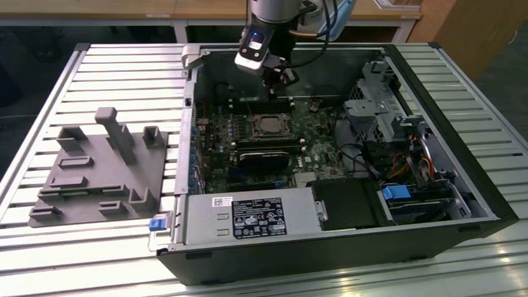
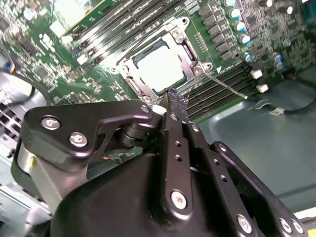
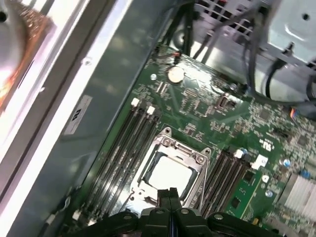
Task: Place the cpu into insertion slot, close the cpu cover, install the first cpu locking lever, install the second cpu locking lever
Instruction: 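Install the first cpu locking lever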
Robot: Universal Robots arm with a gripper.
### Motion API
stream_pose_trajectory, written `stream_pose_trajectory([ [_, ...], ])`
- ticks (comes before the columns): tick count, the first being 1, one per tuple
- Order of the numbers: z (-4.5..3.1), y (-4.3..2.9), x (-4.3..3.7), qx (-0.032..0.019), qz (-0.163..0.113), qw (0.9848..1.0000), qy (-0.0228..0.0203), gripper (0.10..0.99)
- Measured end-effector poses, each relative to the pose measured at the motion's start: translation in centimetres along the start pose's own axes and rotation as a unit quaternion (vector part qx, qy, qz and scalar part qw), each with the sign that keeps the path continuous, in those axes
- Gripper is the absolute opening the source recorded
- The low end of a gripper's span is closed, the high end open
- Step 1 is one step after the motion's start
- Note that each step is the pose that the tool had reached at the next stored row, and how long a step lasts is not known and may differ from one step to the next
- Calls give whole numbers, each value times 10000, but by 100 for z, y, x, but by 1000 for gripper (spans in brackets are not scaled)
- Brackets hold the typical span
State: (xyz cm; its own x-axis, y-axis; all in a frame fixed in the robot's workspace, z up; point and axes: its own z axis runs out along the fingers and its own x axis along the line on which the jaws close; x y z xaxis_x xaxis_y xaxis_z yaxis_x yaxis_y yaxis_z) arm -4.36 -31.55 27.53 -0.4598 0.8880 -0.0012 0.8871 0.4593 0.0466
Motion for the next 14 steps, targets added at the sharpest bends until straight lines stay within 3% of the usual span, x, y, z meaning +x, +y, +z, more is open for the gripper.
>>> stream_pose_trajectory([
  [4, 2, 0, 0, 0, -368, 9993, 17, 106],
  [7, 4, 0, 0, -1, -637, 9980, 30, 106],
  [11, 8, -1, 0, -1, -1001, 9950, 46, 106],
  [14, 12, -1, 0, -1, -1268, 9919, 59, 106],
])
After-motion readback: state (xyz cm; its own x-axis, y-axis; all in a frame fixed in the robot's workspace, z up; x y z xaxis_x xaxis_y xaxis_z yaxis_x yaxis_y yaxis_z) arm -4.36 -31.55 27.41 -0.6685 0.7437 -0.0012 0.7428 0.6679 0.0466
